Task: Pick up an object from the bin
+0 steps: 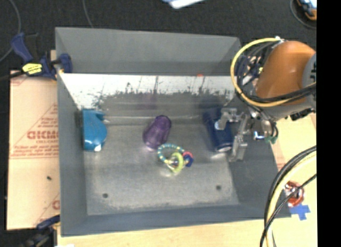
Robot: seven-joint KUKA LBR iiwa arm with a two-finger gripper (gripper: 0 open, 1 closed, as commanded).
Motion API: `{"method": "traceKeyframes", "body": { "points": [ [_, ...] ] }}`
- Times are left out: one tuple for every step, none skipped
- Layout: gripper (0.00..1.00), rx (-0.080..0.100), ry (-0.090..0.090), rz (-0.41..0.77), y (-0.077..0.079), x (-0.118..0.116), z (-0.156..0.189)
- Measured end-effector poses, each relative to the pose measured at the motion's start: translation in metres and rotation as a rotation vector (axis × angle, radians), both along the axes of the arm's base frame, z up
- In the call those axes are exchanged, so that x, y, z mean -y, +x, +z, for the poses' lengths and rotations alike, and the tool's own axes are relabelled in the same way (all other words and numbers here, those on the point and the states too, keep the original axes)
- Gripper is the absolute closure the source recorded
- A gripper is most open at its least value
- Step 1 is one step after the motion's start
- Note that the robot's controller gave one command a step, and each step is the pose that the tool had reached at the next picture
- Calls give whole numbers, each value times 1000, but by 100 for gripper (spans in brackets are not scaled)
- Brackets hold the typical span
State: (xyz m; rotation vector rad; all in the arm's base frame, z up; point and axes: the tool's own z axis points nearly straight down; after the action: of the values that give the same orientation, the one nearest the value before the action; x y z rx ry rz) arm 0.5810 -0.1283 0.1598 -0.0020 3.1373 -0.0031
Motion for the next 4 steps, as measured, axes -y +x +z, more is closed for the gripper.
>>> {"method": "traceKeyframes", "body": {
  "points": [
    [0,-11,4,381,-6,-75,-91],
    [0,5,-2,156,-4,-81,-28],
    [0,-11,7,484,-29,-141,-61],
    [0,4,-5,545,-9,-133,-89]
  ]
}}
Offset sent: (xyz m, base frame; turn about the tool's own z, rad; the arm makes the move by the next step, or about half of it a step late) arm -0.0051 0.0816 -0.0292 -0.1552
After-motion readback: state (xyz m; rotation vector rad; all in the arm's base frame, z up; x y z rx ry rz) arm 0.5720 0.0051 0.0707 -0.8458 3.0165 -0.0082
